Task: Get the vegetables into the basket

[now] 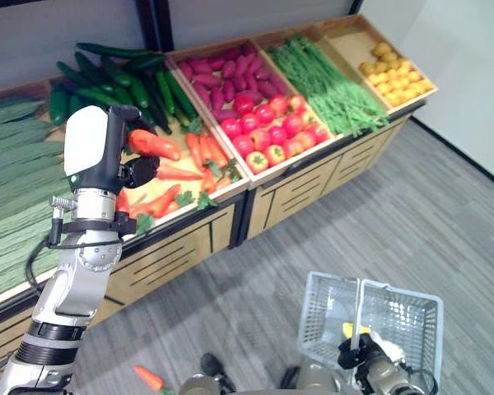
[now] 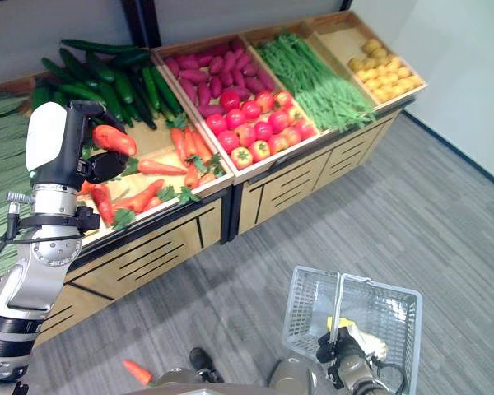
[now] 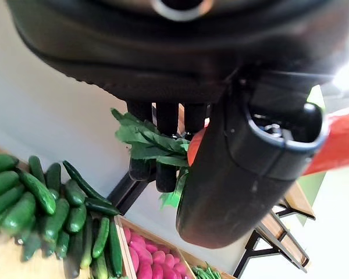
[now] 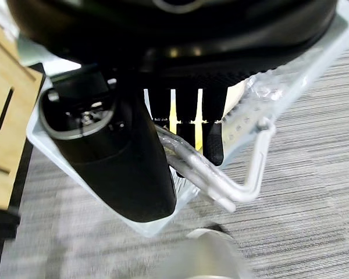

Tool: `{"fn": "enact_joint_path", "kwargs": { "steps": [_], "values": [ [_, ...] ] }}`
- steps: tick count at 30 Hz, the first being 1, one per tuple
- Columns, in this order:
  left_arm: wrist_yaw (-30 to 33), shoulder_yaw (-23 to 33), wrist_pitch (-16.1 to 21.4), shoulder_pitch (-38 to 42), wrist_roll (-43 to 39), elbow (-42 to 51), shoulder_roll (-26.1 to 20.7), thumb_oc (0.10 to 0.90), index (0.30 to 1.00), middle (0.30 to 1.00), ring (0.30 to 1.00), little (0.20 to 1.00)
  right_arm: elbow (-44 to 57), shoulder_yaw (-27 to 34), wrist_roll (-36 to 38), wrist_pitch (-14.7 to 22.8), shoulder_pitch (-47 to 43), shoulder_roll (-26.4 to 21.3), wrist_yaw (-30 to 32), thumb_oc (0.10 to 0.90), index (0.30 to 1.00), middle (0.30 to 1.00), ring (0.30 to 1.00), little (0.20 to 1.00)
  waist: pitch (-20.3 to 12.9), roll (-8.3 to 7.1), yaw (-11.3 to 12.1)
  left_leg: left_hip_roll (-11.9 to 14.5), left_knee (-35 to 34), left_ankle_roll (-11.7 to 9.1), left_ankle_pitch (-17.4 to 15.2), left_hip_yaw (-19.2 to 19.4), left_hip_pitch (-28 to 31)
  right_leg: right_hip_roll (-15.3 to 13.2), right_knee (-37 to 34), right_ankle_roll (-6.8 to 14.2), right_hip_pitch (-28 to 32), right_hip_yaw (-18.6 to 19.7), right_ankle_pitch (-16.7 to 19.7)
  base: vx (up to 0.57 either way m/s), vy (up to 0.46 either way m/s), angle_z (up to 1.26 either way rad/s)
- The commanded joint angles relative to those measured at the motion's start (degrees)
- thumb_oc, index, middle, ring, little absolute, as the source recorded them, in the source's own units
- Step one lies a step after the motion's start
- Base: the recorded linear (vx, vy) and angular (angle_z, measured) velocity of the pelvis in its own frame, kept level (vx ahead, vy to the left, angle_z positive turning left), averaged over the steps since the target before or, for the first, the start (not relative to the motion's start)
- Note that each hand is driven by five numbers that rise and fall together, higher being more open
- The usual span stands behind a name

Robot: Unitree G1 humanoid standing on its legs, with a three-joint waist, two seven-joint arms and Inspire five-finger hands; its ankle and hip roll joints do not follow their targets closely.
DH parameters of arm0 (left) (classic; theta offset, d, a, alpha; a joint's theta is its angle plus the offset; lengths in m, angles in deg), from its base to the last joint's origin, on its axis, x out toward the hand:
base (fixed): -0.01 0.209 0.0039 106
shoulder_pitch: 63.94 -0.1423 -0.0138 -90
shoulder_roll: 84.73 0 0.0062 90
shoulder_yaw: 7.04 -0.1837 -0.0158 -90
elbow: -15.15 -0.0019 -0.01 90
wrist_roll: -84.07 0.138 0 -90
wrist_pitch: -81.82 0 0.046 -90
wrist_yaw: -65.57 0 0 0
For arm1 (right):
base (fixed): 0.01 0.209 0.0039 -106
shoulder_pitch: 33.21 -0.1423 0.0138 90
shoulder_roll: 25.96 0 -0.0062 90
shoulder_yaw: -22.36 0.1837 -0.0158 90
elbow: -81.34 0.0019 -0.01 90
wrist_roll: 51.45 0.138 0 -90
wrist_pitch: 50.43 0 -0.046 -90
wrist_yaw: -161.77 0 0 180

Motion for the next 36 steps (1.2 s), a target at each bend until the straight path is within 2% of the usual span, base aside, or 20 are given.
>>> {"fn": "enact_joint_path", "kwargs": {
  "steps": [1, 4, 12, 19, 20, 24, 29, 31, 36],
  "values": [
    [3.53, 3.32, 3.35, 3.32, 2.07, 6.59, -3.45, 0.400, 0.300, 0.300, 0.300, 0.300, -0.57, -1.68, -2.01, -0.70, 1.48, -0.78, 0.13, 0.400, 0.300, 0.300, 0.300, 0.300, -3.50, -0.51, 0.04, 3.64, -0.86, -6.79, 4.75, -3.02, -2.29, 0.04, -18.46, 2.20, 6.28, -0.65, 15.15, -0.07, -0.113, -1.34],
    [3.42, 3.96, 3.44, 2.26, 2.27, 6.85, -3.01, 0.400, 0.300, 0.300, 0.300, 0.300, -0.49, -1.77, -2.40, -0.76, 2.00, -0.72, 0.19, 0.400, 0.300, 0.300, 0.300, 0.300, -2.92, -0.48, 0.05, 4.72, 0.54, -7.85, 4.93, -2.21, -2.06, 0.47, -19.53, 2.20, 5.40, -1.24, 13.17, 0.01, -0.077, -0.96],
    [3.11, 3.34, 3.41, 2.53, 1.85, 6.06, -2.00, 0.400, 0.300, 0.300, 0.300, 0.300, -1.01, -0.29, -1.53, -1.07, 3.43, -1.48, 0.37, 0.400, 0.300, 0.300, 0.300, 0.300, -1.37, 1.84, -2.05, 6.59, 2.29, -9.40, 5.55, -2.86, -2.90, 2.22, -21.48, 1.92, 5.97, -0.35, 7.05, -0.01, -0.065, 0.03],
    [2.97, 0.48, 3.18, 4.53, 0.44, 4.64, -1.04, 0.400, 0.300, 0.300, 0.300, 0.300, -0.61, 1.37, 0.89, -0.85, 4.05, -2.51, 1.12, 0.400, 0.300, 0.300, 0.300, 0.300, -0.02, 4.91, -4.36, 8.72, 2.03, -11.33, 8.43, -3.38, -3.65, 4.40, -20.92, 0.36, 4.32, 1.32, 2.53, -0.03, -0.081, 0.06],
    [3.09, -0.44, 3.11, 5.30, -0.16, 4.14, -0.41, 0.400, 0.300, 0.300, 0.300, 0.300, -0.24, 1.96, 1.47, -0.84, 4.34, -2.98, 1.51, 0.400, 0.300, 0.300, 0.300, 0.300, 0.58, 6.08, -5.07, 9.62, 1.44, -12.10, 9.96, -3.39, -3.85, 5.39, -20.38, -0.38, 3.36, 2.12, 0.88, -0.08, -0.101, -0.01],
    [2.78, -2.60, 3.07, 6.90, -0.82, 3.42, 0.36, 0.400, 0.300, 0.300, 0.300, 0.300, 0.15, 3.14, 2.65, -0.79, 4.93, -3.81, 2.46, 0.400, 0.300, 0.300, 0.300, 0.300, 2.24, 8.26, -6.50, 11.25, -0.64, -13.87, 14.07, -3.29, -4.66, 7.43, -18.55, -1.75, 0.79, 3.35, -2.22, -0.09, -0.103, -0.11],
    [2.88, -4.90, 3.09, 8.77, -1.34, 2.21, 1.52, 0.400, 0.300, 0.300, 0.300, 0.300, 0.54, 3.97, 3.35, -0.61, 5.37, -5.14, 3.25, 0.400, 0.300, 0.300, 0.300, 0.300, 4.03, 10.97, -7.57, 13.65, -2.22, -16.26, 17.98, -4.27, -6.70, 9.41, -16.46, -2.52, -2.53, 4.23, -4.00, -0.11, -0.130, -0.10],
    [3.00, -5.45, 3.07, 9.20, -1.64, 1.40, 2.31, 0.400, 0.300, 0.300, 0.300, 0.300, 0.32, 4.58, 3.73, -0.54, 5.39, -5.71, 3.52, 0.400, 0.300, 0.300, 0.300, 0.300, 4.55, 12.10, -8.02, 14.42, -2.36, -16.83, 18.29, -5.28, -7.64, 10.34, -15.32, -2.95, -3.72, 4.74, -4.71, -0.11, -0.199, -0.14],
    [2.81, -5.97, 3.07, 9.28, -1.92, 0.78, 2.94, 0.400, 0.300, 0.300, 0.300, 0.300, 0.20, 5.62, 4.38, -0.28, 5.65, -6.39, 3.67, 0.400, 0.300, 0.300, 0.300, 0.300, 4.93, 13.12, -8.48, 15.32, -2.17, -17.12, 18.47, -4.80, -6.93, 10.97, -14.67, -3.55, -3.82, 4.88, -5.40, -0.01, -0.135, -0.07]
  ]
}}
